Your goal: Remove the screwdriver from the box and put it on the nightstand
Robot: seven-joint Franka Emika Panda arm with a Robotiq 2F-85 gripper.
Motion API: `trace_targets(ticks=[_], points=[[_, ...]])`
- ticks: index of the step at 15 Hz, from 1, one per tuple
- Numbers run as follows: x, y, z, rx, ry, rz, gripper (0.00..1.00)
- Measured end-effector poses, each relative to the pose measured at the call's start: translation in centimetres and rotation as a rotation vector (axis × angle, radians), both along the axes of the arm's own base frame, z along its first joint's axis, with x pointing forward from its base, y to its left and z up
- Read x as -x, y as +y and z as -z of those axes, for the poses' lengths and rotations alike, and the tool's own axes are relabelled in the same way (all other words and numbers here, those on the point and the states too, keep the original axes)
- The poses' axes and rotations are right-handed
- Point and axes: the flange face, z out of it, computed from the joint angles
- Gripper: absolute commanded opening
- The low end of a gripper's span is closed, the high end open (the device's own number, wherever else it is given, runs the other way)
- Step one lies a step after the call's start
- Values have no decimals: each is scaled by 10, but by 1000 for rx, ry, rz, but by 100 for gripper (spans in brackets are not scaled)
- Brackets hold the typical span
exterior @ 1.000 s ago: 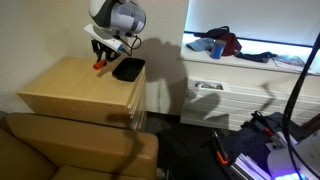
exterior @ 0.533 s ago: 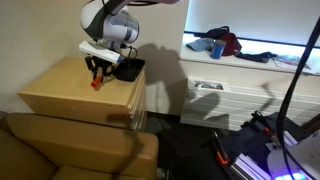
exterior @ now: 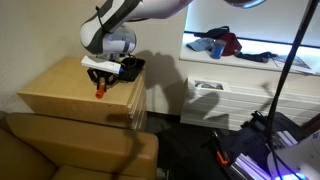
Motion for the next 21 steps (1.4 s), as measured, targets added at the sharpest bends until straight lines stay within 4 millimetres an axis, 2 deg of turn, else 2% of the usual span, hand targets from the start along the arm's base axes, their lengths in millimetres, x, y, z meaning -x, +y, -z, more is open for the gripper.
trace_targets(ticks=[2,3,5,9,11,13,16,18,21], points=[[-1,1,8,34,-22,-22,8],[-2,3,9,43,-33,-30,56],[-4,7,9,52,-51,-38,63],[-5,13,11,50,-54,-26,94],[-10,13,5,40,-61,-10,100],[-19,8,-6,19,-69,17,100],[-34,-8,-35,-30,-16,63,100],[-40,-26,-61,-70,82,71,100],[-53,-71,-104,-134,229,94,100]])
